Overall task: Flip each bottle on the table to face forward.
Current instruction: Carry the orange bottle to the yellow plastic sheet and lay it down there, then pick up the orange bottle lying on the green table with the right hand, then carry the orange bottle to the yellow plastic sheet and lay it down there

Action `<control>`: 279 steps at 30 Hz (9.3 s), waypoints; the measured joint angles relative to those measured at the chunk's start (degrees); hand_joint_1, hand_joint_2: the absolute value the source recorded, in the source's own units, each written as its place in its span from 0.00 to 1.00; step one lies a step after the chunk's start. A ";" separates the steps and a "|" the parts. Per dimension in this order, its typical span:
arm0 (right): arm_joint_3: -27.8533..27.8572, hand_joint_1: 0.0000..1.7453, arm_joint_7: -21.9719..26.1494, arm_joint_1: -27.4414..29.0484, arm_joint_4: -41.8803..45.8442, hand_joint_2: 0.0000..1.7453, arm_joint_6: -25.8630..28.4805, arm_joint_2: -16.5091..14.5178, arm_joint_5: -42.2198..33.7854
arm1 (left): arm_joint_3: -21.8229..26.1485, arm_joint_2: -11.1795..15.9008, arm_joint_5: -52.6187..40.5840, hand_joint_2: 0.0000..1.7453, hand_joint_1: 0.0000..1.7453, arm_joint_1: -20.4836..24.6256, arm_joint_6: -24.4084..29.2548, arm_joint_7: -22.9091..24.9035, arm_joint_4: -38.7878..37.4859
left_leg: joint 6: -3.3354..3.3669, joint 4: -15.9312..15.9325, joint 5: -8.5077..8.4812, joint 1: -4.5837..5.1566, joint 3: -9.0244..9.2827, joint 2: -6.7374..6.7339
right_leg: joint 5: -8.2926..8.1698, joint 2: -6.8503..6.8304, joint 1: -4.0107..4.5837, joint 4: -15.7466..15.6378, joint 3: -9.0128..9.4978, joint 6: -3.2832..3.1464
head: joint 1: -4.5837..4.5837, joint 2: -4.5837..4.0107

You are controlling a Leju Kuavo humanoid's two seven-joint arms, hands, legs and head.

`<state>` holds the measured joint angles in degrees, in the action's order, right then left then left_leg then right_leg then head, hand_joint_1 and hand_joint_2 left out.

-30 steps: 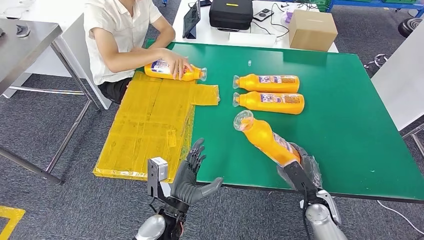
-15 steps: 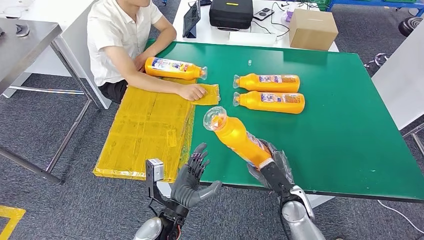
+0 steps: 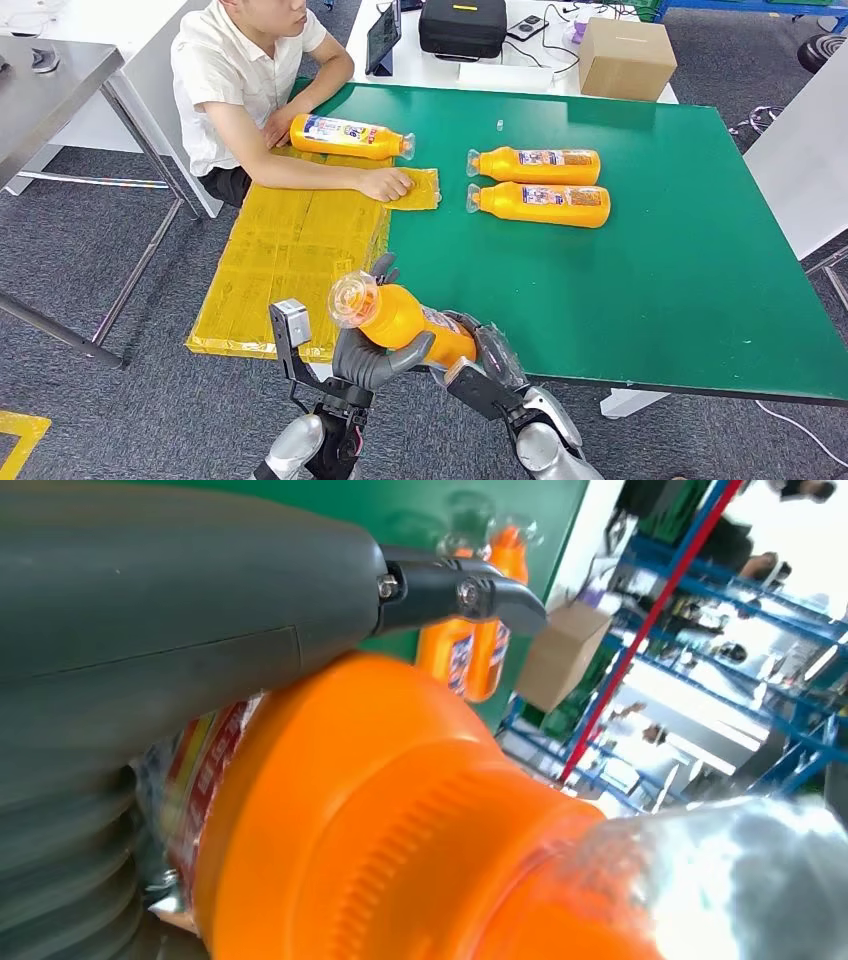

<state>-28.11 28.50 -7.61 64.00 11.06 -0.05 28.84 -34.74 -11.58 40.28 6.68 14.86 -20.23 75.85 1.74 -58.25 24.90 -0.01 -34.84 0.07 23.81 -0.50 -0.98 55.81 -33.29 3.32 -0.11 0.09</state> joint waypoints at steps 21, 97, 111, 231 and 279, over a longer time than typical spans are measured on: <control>-2.47 0.00 2.18 1.37 1.28 0.75 -4.50 1.28 -9.39 | -0.94 -1.26 -2.95 1.00 1.00 2.66 2.42 -4.14 -2.10 | 0.00 0.00 0.00 0.01 -0.04 -0.04 | 0.00 0.02 0.00 -0.01 -0.06 0.00 | 0.00 0.00; 18.16 0.00 11.46 7.18 17.40 0.00 26.01 -7.07 -13.99 | 14.76 5.48 -70.82 1.00 0.00 32.12 -38.86 -3.11 -44.01 | -0.10 0.01 -0.15 -0.03 0.23 0.08 | -0.13 -0.03 0.01 0.07 0.26 -0.18 | -0.02 0.00; 16.47 0.00 11.46 7.65 15.54 0.00 27.85 -5.27 -13.43 | 9.38 5.30 -65.91 1.00 0.00 25.14 -14.28 -6.51 -28.80 | -0.10 0.01 -0.15 -0.02 -0.02 0.08 | -0.12 -0.03 0.01 0.06 -0.01 -0.17 | -0.01 0.00; 27.33 1.00 -2.51 -7.63 -20.66 1.00 23.27 8.73 13.90 | -3.80 1.39 -30.54 1.00 0.00 -2.65 2.58 -10.83 -2.42 | 0.11 0.00 -0.20 0.14 -0.18 0.11 | -0.18 -0.13 -0.08 -0.01 -0.11 -0.07 | 0.02 0.00; 14.79 0.98 1.64 -3.40 -1.29 1.00 12.53 -2.91 -2.28 | 3.04 -1.00 2.48 1.00 0.00 -0.79 -10.30 -4.20 -3.16 | 0.07 0.00 -0.26 0.08 -0.39 0.09 | -0.19 -0.14 -0.04 0.03 -0.37 -0.08 | 0.01 0.00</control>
<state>-13.32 30.14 -11.01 62.70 23.58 -2.97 26.56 -31.70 -12.58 42.76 5.89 4.56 -24.43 72.69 1.81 -58.25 24.64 0.07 -35.23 0.16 23.62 -0.64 -1.02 55.83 -33.66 3.23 -0.10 0.09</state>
